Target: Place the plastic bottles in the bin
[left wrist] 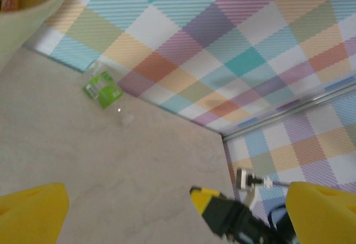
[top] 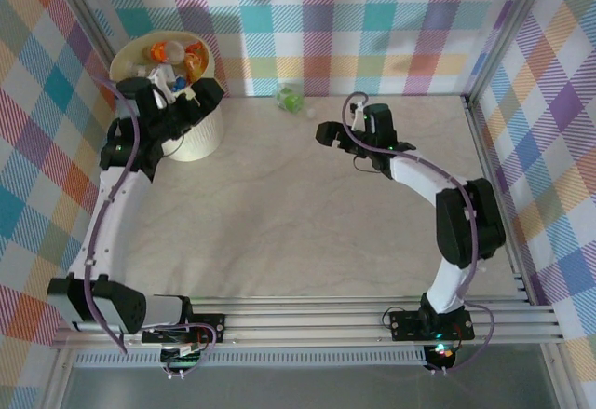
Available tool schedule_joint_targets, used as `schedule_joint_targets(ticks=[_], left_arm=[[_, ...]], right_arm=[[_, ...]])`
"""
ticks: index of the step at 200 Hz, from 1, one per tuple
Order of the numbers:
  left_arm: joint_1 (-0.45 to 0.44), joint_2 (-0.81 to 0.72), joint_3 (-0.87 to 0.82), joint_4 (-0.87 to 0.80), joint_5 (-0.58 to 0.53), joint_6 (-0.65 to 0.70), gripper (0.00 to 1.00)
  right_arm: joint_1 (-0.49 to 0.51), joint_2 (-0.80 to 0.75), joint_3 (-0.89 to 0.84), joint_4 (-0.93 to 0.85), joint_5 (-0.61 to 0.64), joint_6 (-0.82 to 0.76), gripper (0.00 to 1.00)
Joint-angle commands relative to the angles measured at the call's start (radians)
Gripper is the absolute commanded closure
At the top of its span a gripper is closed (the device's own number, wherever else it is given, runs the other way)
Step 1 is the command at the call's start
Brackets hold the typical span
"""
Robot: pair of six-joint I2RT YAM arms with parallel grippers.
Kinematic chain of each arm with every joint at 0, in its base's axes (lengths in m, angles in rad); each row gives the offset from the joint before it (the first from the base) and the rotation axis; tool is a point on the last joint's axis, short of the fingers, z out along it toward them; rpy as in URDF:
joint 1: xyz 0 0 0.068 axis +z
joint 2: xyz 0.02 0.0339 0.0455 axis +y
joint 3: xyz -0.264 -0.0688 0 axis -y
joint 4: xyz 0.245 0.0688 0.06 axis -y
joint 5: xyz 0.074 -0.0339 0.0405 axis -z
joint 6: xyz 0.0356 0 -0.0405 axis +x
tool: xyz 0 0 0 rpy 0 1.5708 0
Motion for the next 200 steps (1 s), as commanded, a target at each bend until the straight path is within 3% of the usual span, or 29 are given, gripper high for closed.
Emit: schedule_joint_targets(ticks=[1,24,51,89,131,170,200], left_arm=[[-0.004,-0.070,-0.078,-0.082,-0.014,0.042,0.00],[-0.004,-0.103,-0.179,-0.073,0.040,0.048,0.00],[-0.004,-0.125,-0.315,0.009,0.090,0.015,0.00],[-0.004,-0.129,-0.443,0.126,0.076,-0.045,0.00],[-0.004,-0.145,-0.490,0.127,0.031,-0.033,0.00],[-0.004,-0.138,-0.500,0.114,0.011,-0.009,0.00],[-0.004,-0.110,-0.519,0.138,0.009,-0.020,0.00]], right_arm=[[-0.004,0.093,0.083,0.028,-0.022,-0.078,0.00],[-0.007,0.202,0.189,0.048,-0.051,-0.086,0.00],[-0.013,0.341,0.340,0.043,-0.054,0.034,0.00],[-0.013,0.540,0.568,0.025,0.001,0.081,0.02],[-0.016,0.771,0.945,-0.162,0.037,-0.079,0.02],[-0.019,0.986,1.313,-0.329,0.018,-0.080,0.01],[-0.028,1.060,1.404,-0.305,-0.008,0.013,0.00]])
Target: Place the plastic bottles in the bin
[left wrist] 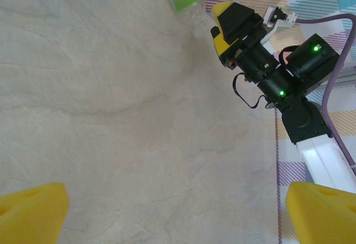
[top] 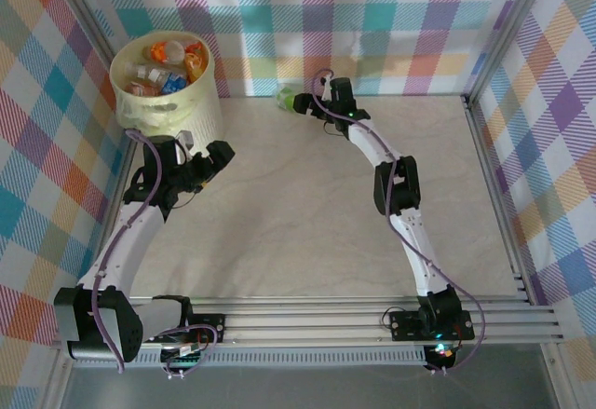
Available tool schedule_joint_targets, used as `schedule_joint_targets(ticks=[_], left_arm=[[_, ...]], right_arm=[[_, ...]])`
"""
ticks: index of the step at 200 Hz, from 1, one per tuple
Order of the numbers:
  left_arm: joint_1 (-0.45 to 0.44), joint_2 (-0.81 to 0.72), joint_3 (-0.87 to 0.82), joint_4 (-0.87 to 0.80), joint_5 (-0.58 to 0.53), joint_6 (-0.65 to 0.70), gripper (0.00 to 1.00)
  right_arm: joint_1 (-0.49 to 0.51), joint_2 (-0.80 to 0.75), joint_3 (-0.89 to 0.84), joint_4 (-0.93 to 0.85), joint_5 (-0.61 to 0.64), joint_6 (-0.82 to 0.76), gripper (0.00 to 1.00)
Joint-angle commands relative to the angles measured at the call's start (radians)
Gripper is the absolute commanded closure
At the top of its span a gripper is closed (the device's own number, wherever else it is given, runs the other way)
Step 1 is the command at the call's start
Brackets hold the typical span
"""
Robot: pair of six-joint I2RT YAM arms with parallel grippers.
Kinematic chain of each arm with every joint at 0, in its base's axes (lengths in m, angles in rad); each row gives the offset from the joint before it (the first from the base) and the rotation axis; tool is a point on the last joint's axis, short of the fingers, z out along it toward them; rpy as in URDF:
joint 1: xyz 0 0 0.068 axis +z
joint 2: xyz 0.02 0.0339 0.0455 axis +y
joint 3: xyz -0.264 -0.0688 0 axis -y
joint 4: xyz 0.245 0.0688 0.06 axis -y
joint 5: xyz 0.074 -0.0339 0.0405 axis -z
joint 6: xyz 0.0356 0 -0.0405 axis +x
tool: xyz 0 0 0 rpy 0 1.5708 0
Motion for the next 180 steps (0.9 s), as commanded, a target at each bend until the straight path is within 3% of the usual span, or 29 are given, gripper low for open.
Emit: schedule_joint_targets(ticks=[1,35,88,128,180], left_arm=[[-0.004,0.009,-0.027,0.038,-0.010,0.014,0.00],[-0.004,0.061,-0.040,0.074,0.002,-0.001,0.00],[-0.004,0.112,-0.044,0.097,0.005,-0.001,0.00],[-0.004,0.143,-0.046,0.114,0.011,-0.013,0.00],[-0.004,0.154,-0.048,0.105,-0.001,-0.009,0.00]], right_arm=[[-0.013,0.044,0.061,-0.024,-0.034,0.068,0.00],[-0.016,0.141,0.152,0.034,-0.098,0.184,0.00],[-0.013,0.136,0.116,0.060,-0.183,0.180,0.04],[-0.003,0.120,0.098,0.024,-0.161,0.174,0.14],[0.036,0.057,0.053,-0.103,0.016,0.128,0.20]])
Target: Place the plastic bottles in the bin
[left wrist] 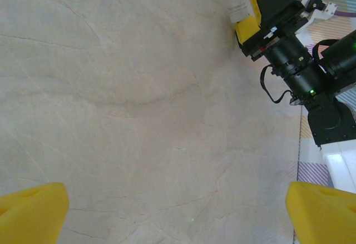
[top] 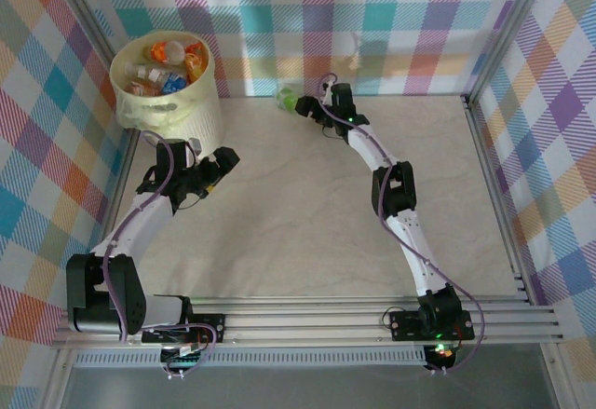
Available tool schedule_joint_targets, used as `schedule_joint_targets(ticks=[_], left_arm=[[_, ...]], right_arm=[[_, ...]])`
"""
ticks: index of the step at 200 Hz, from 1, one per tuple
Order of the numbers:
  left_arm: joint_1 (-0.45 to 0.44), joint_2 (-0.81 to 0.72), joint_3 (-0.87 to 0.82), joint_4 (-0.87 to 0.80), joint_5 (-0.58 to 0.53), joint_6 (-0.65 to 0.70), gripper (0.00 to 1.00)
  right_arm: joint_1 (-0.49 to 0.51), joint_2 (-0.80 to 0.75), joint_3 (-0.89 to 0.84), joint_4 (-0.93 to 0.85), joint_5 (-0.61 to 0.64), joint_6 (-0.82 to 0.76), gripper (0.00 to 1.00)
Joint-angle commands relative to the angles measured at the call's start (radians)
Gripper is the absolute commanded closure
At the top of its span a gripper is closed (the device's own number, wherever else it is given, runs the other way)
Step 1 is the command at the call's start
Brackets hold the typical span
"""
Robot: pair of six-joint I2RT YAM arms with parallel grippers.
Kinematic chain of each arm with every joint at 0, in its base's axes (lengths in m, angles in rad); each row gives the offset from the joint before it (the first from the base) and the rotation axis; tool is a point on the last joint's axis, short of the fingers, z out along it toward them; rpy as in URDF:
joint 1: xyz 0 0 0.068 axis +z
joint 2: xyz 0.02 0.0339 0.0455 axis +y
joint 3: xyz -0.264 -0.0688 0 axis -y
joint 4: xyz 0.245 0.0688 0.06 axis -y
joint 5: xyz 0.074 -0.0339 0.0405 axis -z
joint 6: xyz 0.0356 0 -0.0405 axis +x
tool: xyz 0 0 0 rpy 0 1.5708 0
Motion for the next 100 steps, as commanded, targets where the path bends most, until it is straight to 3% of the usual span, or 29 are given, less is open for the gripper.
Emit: schedule_joint_targets(ticks=[1,100], left_arm=[[-0.004,0.008,-0.010,0.027,-0.002,-0.003,0.00],[-0.004,0.001,-0.005,-0.007,-0.015,0.019,0.00]], right_arm=[[0.034,-0.044,-0.034,-0.123,0.081,-0.024,0.20],[0.053,-0.048,-0.032,-0.159,0.071,-0.030,0.44]])
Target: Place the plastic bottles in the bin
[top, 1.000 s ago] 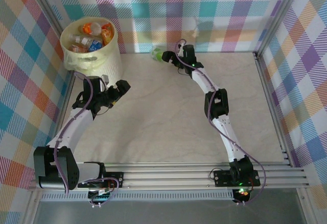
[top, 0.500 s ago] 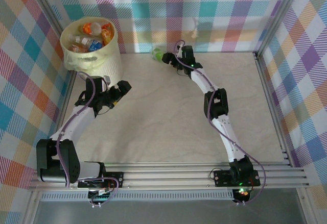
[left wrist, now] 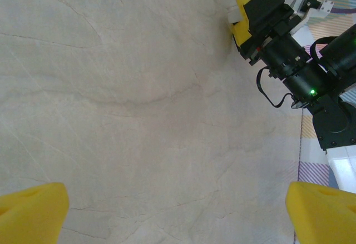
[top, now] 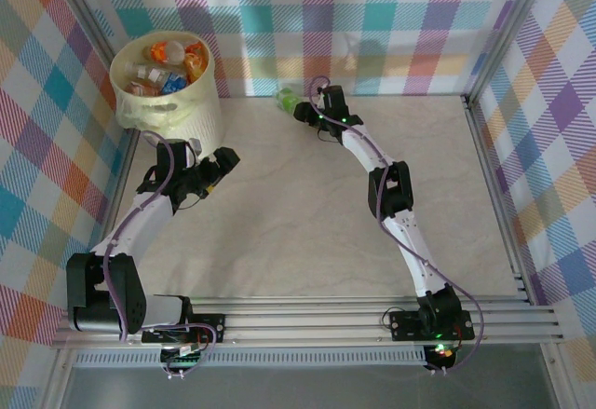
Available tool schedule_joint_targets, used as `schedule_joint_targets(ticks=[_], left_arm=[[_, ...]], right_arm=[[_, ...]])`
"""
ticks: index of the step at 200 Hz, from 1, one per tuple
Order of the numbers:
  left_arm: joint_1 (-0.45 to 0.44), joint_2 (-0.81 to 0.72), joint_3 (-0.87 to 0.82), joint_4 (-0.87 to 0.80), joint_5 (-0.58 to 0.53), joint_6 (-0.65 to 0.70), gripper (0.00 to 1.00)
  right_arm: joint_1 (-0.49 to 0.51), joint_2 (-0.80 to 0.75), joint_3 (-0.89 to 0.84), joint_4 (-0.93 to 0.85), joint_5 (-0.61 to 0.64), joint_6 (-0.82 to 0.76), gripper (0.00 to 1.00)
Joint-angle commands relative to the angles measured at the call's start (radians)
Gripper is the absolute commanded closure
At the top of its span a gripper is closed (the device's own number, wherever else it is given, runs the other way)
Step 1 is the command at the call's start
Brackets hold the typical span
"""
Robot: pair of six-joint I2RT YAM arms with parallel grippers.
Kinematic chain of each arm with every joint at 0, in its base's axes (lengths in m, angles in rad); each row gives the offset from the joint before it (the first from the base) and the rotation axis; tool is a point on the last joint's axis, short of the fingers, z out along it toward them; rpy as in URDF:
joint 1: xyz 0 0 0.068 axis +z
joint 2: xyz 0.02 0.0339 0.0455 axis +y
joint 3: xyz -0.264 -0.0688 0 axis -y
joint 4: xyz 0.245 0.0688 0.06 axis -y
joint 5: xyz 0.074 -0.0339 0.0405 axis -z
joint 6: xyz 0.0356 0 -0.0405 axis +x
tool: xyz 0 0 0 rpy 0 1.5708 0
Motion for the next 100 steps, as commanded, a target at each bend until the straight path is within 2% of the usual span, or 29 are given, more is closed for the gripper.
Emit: schedule_joint_targets(ticks=[1,29,69,100], left_arm=[[-0.004,-0.003,-0.005,-0.007,-0.014,0.019,0.00],[-0.004,-0.013,-0.005,-0.026,-0.021,0.031,0.00],[-0.004,-0.018,-0.005,-0.031,-0.022,0.032,0.00],[-0.004,-0.030,-0.027,0.016,0.024,0.002,0.00]], right_arm=[[0.019,-0.030,-0.023,-0.071,-0.022,-0.008,0.44],[0.022,-0.043,-0.028,-0.087,-0.032,-0.050,0.60],[0.025,-0.159,-0.207,-0.015,-0.008,-0.101,0.67],[0.026,-0.287,-0.379,0.082,-0.067,-0.133,0.74]])
